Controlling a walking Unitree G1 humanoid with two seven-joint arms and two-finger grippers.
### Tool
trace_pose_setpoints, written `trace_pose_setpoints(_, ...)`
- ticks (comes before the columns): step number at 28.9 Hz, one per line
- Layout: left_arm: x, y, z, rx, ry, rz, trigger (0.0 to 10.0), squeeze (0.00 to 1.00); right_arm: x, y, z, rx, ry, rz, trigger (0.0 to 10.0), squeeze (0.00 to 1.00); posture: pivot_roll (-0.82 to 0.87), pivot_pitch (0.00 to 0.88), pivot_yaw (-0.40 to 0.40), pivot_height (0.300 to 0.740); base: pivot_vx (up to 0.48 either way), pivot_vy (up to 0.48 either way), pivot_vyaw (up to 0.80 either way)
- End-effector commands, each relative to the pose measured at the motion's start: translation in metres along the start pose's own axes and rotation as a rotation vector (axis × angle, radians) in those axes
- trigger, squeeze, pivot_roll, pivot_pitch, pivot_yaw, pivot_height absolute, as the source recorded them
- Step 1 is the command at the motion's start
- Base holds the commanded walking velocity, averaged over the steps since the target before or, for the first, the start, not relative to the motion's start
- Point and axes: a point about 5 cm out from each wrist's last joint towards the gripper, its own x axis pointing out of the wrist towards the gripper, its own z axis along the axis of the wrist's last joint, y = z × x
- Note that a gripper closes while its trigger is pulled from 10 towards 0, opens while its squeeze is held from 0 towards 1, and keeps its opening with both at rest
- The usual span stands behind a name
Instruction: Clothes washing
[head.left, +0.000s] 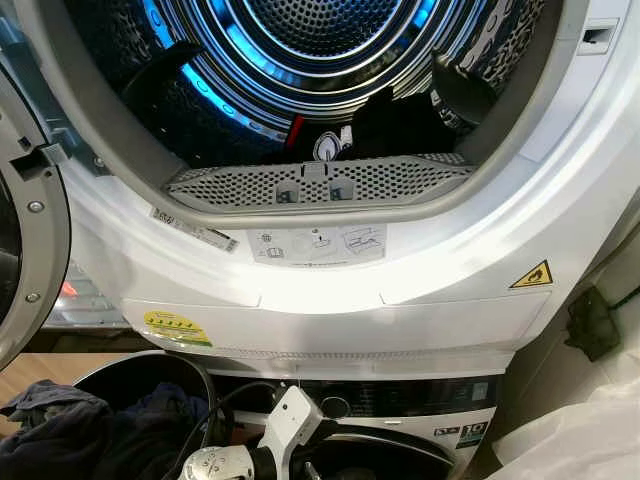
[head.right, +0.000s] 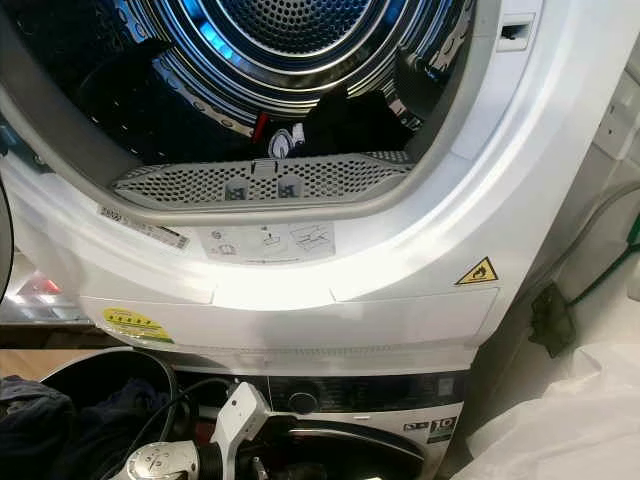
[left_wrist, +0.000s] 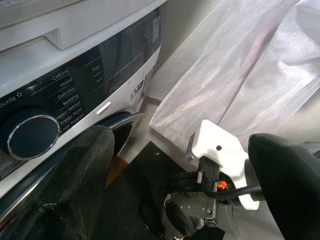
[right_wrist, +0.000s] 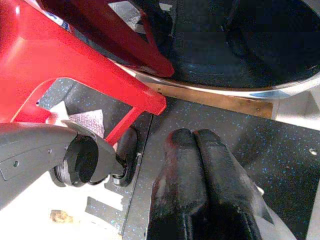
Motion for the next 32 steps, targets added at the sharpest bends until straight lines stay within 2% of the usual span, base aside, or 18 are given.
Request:
trace_pose_setpoints(1, -0.005, 0.0, 0.003, 0.012, 0.002, 0.004, 10.0, 0.0, 0.001, 0.005, 0.005, 0.013, -0.012, 0.009, 10.0, 0.0, 0.07, 0.0, 0.114, 0.74, 0.0, 0.0, 0.0)
trace_pose_setpoints(4, -0.009, -0.001, 0.004, 0.014, 0.002, -0.001, 10.0, 0.0, 0.001, 0.005, 0.004, 0.014, -0.012, 0.009, 10.0, 0.0, 0.08, 0.0, 0.116, 0.74, 0.0, 0.0, 0.0)
trace_pose_setpoints(5, -0.02, -0.005, 0.007, -0.007, -0.006, -0.007, 10.0, 0.0, 0.001, 0.005, 0.004, 0.017, -0.011, 0.01, 10.0, 0.0, 0.08, 0.0, 0.118, 0.74, 0.0, 0.0, 0.0)
trace_pose_setpoints(7, -0.024, -0.007, 0.008, -0.017, -0.011, -0.011, 10.0, 0.0, 0.001, 0.006, 0.003, 0.017, -0.009, 0.01, 10.0, 0.0, 0.08, 0.0, 0.118, 0.74, 0.0, 0.0, 0.0)
trace_pose_setpoints(10, -0.041, -0.011, 0.006, -0.025, 0.015, -0.026, 10.0, 0.0, 0.001, 0.006, 0.003, 0.019, -0.009, 0.01, 10.0, 0.0, 0.09, 0.0, 0.126, 0.74, 0.0, 0.0, 0.0)
trace_pose_setpoints(11, -0.041, -0.011, 0.006, -0.025, 0.015, -0.026, 10.0, 0.0, 0.001, 0.006, 0.003, 0.019, -0.009, 0.01, 10.0, 0.0, 0.09, 0.0, 0.126, 0.74, 0.0, 0.0, 0.0)
trace_pose_setpoints(12, -0.05, -0.01, 0.005, -0.029, 0.031, 0.001, 10.0, 0.0, 0.001, 0.006, 0.003, 0.018, -0.009, 0.011, 10.0, 0.0, 0.09, 0.0, 0.126, 0.74, 0.0, 0.0, 0.0)
trace_pose_setpoints(14, -0.056, -0.011, 0.004, -0.034, 0.04, 0.019, 10.0, 0.0, 0.001, 0.006, 0.003, 0.017, -0.008, 0.011, 10.0, 0.0, 0.09, 0.0, 0.127, 0.74, 0.0, 0.0, 0.0)
trace_pose_setpoints(16, -0.074, -0.007, -0.002, -0.046, 0.071, 0.102, 10.0, 0.0, 0.001, 0.006, 0.002, 0.024, -0.007, 0.007, 10.0, 0.0, 0.09, 0.0, 0.132, 0.74, 0.0, 0.0, 0.0)
trace_pose_setpoints(19, -0.086, -0.002, -0.01, -0.051, 0.088, 0.182, 10.0, 0.0, 0.001, 0.005, 0.002, 0.027, -0.008, 0.005, 10.0, 0.0, 0.09, 0.0, 0.132, 0.74, 0.0, 0.0, 0.0)
trace_pose_setpoints(21, -0.093, 0.004, -0.014, -0.085, 0.08, 0.261, 10.0, 0.0, 0.001, 0.005, 0.002, 0.028, -0.007, 0.004, 10.0, 0.0, 0.09, 0.0, 0.131, 0.74, 0.0, 0.0, 0.0)
trace_pose_setpoints(25, -0.105, 0.01, -0.011, -0.049, 0.029, 0.369, 10.0, 0.0, 0.001, 0.004, 0.002, 0.024, -0.005, 0.004, 10.0, 0.0, 0.09, 0.0, 0.128, 0.74, 0.0, 0.0, 0.0)
trace_pose_setpoints(29, -0.109, 0.01, -0.005, -0.048, -0.003, 0.378, 10.0, 0.0, 0.001, 0.005, 0.004, 0.027, -0.009, 0.004, 10.0, 0.0, 0.09, 0.0, 0.131, 0.74, 0.0, 0.0, 0.0)
trace_pose_setpoints(32, -0.117, -0.005, -0.005, -0.052, 0.003, 0.29, 10.0, 0.0, 0.002, 0.007, 0.004, 0.032, -0.011, 0.006, 10.0, 0.0, 0.09, 0.0, 0.14, 0.74, 0.0, 0.0, 0.0)
